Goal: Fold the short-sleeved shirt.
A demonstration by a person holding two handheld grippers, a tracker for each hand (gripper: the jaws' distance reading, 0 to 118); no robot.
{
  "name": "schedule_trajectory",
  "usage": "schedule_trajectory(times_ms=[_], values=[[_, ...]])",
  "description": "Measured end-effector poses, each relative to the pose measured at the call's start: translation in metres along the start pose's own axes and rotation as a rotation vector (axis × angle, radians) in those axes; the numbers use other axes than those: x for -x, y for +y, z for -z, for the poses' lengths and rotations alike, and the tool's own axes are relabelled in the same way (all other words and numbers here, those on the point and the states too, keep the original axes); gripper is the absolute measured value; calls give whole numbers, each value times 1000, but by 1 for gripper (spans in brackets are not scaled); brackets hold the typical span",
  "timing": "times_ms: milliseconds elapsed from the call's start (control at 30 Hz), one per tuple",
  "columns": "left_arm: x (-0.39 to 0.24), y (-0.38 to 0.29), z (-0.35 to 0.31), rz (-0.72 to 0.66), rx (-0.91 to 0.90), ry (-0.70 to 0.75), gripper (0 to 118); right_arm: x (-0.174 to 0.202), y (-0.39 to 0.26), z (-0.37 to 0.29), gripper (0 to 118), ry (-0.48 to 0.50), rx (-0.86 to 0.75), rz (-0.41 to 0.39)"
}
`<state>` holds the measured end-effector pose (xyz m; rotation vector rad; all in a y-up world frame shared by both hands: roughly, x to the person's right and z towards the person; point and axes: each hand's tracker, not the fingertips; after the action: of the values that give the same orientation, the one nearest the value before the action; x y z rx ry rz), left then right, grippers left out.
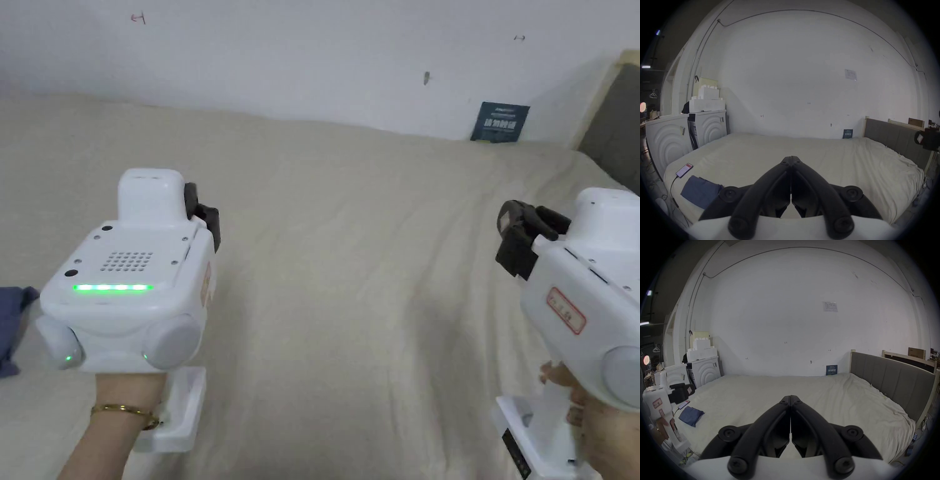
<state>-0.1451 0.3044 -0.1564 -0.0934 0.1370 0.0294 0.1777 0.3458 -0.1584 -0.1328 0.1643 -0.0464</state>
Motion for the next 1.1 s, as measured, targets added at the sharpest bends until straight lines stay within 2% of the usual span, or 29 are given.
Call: schedule_trajectory(times_ms=[100, 400, 900, 933, 967, 1000, 1033, 1067, 1100], values=[[-9, -13, -6, 62, 27, -8, 0, 3, -12, -3, 3, -17, -1, -20], [-6, -28, -16, 55, 54, -21, 0, 5, -56, -9, 3, -39, 44, 0], [-2, -39, -15, 27, 96, -22, 0, 14, -60, -10, 3, -38, 60, 1], [-3, -39, -17, 25, 92, -16, 4, 14, -58, -10, 4, -35, 59, 0], [-2, -39, -17, 27, 89, -12, 24, 16, -58, -10, 9, -36, 61, -7], [-2, -39, -18, 28, 87, -12, 49, 16, -57, -11, 21, -45, 54, -10], [-1, -38, -18, 28, 87, -12, 73, 16, -56, -11, 39, -45, 52, -12], [0, -37, -18, 25, 89, -15, 93, 16, -55, -11, 67, -34, 54, -9], [-1, -38, -19, 21, 87, -19, 99, 16, -53, -11, 86, -27, 59, -3]])
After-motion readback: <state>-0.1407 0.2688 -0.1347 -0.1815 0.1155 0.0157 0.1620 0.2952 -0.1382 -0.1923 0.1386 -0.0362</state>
